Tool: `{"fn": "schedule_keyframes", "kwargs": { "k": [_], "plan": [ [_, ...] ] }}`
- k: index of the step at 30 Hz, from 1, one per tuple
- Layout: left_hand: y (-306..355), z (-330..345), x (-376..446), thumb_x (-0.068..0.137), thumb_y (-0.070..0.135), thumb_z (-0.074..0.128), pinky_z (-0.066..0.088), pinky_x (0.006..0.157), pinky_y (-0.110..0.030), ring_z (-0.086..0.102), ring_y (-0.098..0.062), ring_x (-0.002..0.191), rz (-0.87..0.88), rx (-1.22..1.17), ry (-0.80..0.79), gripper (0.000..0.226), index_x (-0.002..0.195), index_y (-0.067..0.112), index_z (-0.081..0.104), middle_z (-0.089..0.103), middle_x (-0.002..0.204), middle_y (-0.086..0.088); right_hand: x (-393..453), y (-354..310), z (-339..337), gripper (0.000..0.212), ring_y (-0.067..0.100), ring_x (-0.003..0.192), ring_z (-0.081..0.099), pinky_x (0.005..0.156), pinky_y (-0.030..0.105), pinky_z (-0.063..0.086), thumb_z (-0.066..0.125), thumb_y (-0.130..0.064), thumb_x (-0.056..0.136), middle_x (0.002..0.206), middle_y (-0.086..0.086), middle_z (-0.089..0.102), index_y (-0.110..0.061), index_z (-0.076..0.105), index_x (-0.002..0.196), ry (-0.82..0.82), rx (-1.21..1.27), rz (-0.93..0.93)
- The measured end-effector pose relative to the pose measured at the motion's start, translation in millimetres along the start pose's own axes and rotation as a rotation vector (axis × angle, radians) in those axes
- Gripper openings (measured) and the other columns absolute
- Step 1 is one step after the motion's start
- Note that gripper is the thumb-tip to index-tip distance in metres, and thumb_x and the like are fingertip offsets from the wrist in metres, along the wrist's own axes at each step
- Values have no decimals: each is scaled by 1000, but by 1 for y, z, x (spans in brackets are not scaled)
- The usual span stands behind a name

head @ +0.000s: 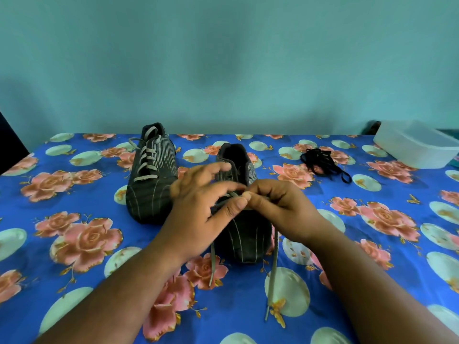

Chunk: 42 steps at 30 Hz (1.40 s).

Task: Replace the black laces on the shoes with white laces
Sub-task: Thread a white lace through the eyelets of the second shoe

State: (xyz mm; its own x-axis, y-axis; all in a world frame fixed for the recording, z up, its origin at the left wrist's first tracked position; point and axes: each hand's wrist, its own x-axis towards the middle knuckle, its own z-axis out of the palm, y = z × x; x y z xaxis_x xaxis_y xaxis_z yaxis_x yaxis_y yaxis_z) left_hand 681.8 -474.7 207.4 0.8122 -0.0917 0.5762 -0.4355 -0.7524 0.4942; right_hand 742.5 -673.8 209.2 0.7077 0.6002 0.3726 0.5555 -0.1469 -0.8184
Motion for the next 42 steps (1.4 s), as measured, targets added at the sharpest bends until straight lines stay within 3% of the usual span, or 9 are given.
{"fn": "schedule_keyframes", "kwargs": {
  "k": [5,9,15,19,23,26,31,38,42],
  "plan": [
    [-2,-1,2,88,59,58,36,102,-60,49,-9,123,9,-44,53,21,88,41,69,56,118,21,0,-3,-5,26,-3,61,54,62,10,40,61,-21,97,66,-18,62,2,70,91,19,62,18],
    [-15,-4,4,90,56,59,44,97,-55,54,-15,118,-56,-152,117,21,89,37,68,56,114,19,-1,-6,-10,25,5,59,47,57,21,39,61,-30,97,63,-7,56,-11,72,86,49,25,10],
    [-31,-21,13,96,21,68,51,75,-12,64,-5,94,-302,-317,441,18,88,5,69,58,108,-9,0,-7,-34,29,18,58,45,58,25,40,56,-28,98,60,5,52,-12,67,77,130,88,103],
    [-39,-14,8,90,56,57,51,94,-44,58,-21,114,-294,-62,369,39,106,24,72,59,117,3,-1,-9,-28,28,20,59,45,58,28,40,53,-24,97,61,13,51,-10,64,74,94,130,87],
    [-5,-8,1,92,59,56,36,109,-34,42,-16,133,-39,14,236,55,141,33,57,52,139,5,-3,-8,-14,25,9,59,45,57,21,37,57,-21,97,61,-6,52,-9,65,77,-9,108,39],
    [9,0,-1,93,64,54,36,106,-56,44,-10,133,29,-33,121,38,123,44,67,55,133,19,-3,-7,-8,19,-1,65,55,64,14,42,60,-17,99,70,-12,64,-10,70,84,-71,101,18],
    [7,1,0,87,64,59,35,101,-53,50,-6,122,-7,-59,92,23,94,46,71,57,112,23,-3,-4,-10,19,7,80,65,73,21,49,63,-22,97,85,1,74,-7,74,92,-59,100,53],
    [-15,-2,5,88,61,54,44,97,-58,53,-11,119,-119,-99,171,22,102,45,62,56,112,21,-2,-9,-23,19,1,61,54,62,16,43,63,-28,92,63,-10,62,-13,76,89,88,3,88],
    [-38,-6,6,87,64,54,49,87,-59,57,-21,110,-168,-79,194,24,96,45,64,56,109,19,-2,-3,-40,22,17,58,42,55,34,39,67,-39,88,61,5,49,-18,75,86,277,-20,133]
  ]
}}
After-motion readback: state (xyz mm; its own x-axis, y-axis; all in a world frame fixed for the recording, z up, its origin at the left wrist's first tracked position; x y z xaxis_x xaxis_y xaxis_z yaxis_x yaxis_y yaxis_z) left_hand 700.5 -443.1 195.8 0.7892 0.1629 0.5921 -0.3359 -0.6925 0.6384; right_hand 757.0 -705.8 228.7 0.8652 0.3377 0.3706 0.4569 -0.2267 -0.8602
